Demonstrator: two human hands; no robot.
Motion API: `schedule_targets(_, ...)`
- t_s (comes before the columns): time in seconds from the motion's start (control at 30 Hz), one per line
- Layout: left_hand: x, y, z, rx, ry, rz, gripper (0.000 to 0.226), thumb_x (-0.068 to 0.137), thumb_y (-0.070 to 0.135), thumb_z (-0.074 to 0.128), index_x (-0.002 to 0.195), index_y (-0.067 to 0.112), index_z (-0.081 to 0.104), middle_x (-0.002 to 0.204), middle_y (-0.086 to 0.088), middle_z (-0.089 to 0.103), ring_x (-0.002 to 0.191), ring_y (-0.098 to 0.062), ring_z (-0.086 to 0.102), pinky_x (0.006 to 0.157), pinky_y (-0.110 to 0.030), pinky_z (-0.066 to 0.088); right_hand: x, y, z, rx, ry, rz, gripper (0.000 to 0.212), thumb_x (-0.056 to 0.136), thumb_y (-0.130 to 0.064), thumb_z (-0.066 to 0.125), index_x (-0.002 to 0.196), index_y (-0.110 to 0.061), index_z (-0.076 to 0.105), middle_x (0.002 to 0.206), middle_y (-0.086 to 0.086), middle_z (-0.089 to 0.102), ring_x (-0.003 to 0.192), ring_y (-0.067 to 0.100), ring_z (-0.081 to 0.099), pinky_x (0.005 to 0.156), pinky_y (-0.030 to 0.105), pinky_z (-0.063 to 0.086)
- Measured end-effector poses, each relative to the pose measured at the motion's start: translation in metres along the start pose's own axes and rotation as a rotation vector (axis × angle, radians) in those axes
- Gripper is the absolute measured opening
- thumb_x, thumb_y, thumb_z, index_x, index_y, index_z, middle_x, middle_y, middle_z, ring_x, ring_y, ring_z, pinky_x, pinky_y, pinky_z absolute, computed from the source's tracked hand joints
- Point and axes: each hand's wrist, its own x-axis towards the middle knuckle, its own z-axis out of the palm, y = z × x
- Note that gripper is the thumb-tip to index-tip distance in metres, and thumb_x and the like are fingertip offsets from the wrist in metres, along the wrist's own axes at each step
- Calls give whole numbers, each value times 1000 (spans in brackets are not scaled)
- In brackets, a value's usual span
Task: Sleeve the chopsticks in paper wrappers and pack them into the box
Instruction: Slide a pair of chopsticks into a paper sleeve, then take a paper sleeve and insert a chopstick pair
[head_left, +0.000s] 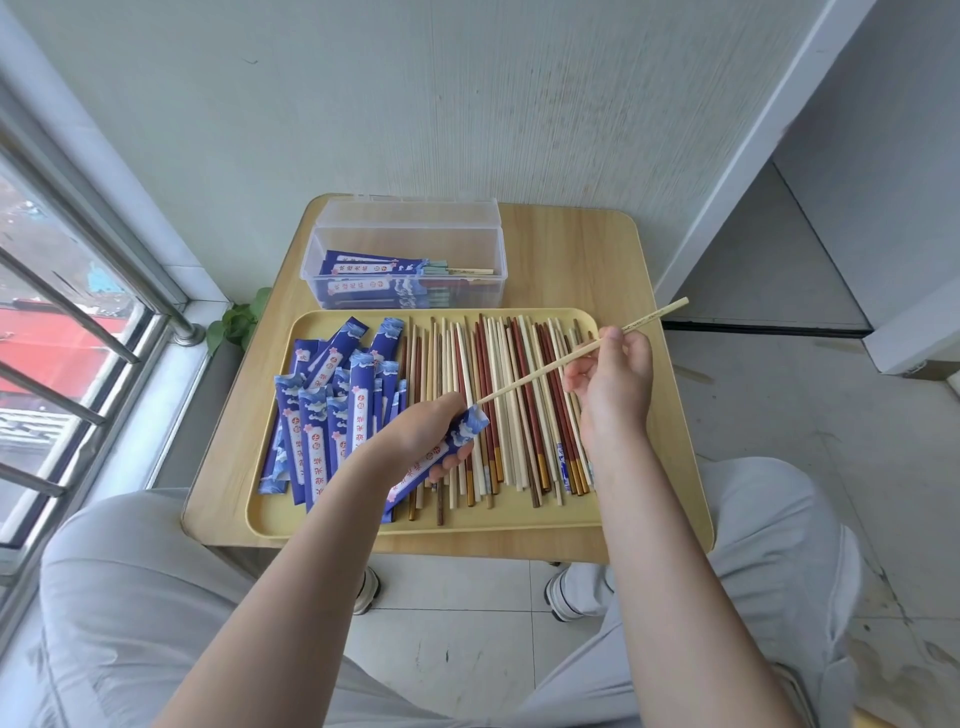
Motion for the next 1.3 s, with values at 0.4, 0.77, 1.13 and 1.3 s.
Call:
schedule_targets(0.4,1,4,4,-93,-17,6,52,103,33,26,71,6,56,59,-10,50,48,-21,43,55,-31,41,-11,12,7,-260,-207,28,14,103,-21,54,102,-9,61,79,4,64,65,16,64,63,32,58)
schedule_targets(0.77,-6,1,11,-288,-96,29,34,108,37,34,95,9,46,61,-6,48,48,-19,40,49,-30,39,-25,33,16,-477,-454,113,104,88,-5,73,157,-43,4,76,3,59,81,11,66,67,14,43)
schedule_targets(1.13,-6,-1,16,-273,-12,87,17,107,23,39,99,11,48,62,-5,45,44,-17,37,42,-27,37,-13,34,12,-586,-461,68,40,106,-27,47,145,-33,45,105,3,70,81,14,69,83,39,57)
schedule_targets(1.3,0,-5,9,-344,201,59,11,105,20,38,97,13,39,65,-9,47,44,-20,40,43,-27,36,-21,36,11,-1263,-465,-157,13,101,-25,55,100,-13,62,85,-2,61,65,15,58,52,26,44)
